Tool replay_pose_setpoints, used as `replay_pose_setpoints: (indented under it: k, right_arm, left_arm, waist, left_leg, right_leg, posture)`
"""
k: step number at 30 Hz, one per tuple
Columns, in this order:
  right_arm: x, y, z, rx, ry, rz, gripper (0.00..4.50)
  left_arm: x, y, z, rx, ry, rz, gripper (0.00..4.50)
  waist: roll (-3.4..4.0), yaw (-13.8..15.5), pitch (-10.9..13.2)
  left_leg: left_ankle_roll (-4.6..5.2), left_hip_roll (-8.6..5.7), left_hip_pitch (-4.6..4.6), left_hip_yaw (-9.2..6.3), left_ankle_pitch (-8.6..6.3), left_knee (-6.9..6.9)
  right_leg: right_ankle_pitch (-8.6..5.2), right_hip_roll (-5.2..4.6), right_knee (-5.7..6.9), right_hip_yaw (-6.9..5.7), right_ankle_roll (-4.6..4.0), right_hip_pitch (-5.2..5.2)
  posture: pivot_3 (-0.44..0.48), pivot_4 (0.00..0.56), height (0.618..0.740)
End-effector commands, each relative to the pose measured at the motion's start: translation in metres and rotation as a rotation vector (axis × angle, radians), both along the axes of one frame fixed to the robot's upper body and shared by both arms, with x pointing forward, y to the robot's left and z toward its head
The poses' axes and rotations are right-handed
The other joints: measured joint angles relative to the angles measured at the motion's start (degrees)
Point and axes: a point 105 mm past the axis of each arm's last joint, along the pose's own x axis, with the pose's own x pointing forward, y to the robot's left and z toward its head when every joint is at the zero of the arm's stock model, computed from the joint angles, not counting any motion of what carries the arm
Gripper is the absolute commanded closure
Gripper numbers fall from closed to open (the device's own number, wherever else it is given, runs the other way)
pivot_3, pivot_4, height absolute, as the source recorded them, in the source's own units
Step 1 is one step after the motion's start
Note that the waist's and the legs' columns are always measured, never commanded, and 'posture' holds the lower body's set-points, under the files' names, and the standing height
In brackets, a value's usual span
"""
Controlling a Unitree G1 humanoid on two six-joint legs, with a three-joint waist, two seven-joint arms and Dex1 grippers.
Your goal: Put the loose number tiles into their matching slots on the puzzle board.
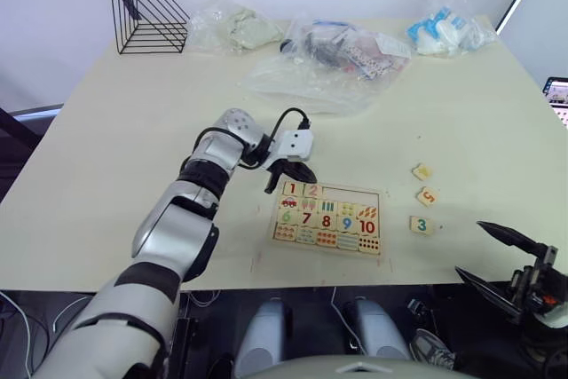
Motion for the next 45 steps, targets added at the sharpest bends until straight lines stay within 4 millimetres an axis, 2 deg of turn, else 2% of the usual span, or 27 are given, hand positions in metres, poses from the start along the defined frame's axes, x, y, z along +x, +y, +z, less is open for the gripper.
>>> replay_pose_setpoints:
  k: [1, 25, 31, 36, 39, 45]
  right_arm:
    - [0.0, -0.001, 0.007, -0.016, -0.032, 0.0, 0.0]
    - [0.003, -0.001, 0.006, -0.014, -0.03, 0.002, 0.0]
    - [0.005, 0.0, 0.005, -0.009, -0.029, 0.005, 0.0]
    - [0.006, -0.002, 0.005, -0.001, -0.025, -0.003, 0.0]
    - [0.009, -0.005, 0.004, 0.005, -0.017, -0.03, 0.0]
    - [0.014, -0.014, 0.002, 0.012, 0.003, -0.103, 0.0]
  left_arm:
    - [0.0, -0.001, 0.008, -0.011, -0.026, -0.022, 4.45]
    - [0.0, 0.005, 0.006, -0.002, -0.03, -0.029, 4.45]
    - [0.001, 0.013, 0.018, -0.087, -0.013, 0.007, 4.45]
    - [0.003, 0.029, 0.032, -0.205, 0.016, 0.091, 4.45]
    - [0.001, 0.044, 0.044, -0.357, 0.004, 0.175, 4.45]
    - [-0.002, 0.077, 0.049, -0.495, -0.062, 0.37, 4.45]
  waist:
    - [0.0, 0.0, 0.0]
    - [0.0, 0.0, 0.0]
    - [0.0, 0.0, 0.0]
    - [0.01, -0.1, 0.0]
    - [0.01, -0.3, 0.0]
    - [0.02, 0.0, 0.0]
  left_leg:
    - [0.0, 0.0, 0.0, 0.0, 0.0, 0.0]
    - [0.0, 0.0, 0.0, 0.0, 0.0, 0.0]
    - [0.0, 0.0, 0.01, 0.0, 0.0, 0.0]
    - [0.0, 0.01, 0.01, -0.01, 0.0, 0.0]
    - [0.0, 0.04, 0.04, -0.01, 0.0, -0.01]
    - [0.0, 0.04, 0.05, -0.22, 0.0, 0.01]
  right_leg:
    - [0.0, 0.0, 0.0, 0.0, 0.0, 0.0]
    - [0.0, 0.0, 0.0, 0.0, 0.0, 0.0]
    - [0.0, 0.0, 0.01, 0.0, 0.0, 0.0]
    - [0.0, 0.0, 0.02, -0.01, 0.0, 0.0]
    - [0.0, 0.0, 0.04, 0.02, -0.01, -0.01]
    - [0.0, -0.03, 0.08, 0.03, -0.01, -0.01]
  posture:
    - [0.0, 0.15, 0.74]
    - [0.0, 0.15, 0.74]
    - [0.0, 0.15, 0.74]
    - [0.0, 0.15, 0.74]
    - [0.0, 0.15, 0.74]
    - [0.0, 0.15, 0.74]
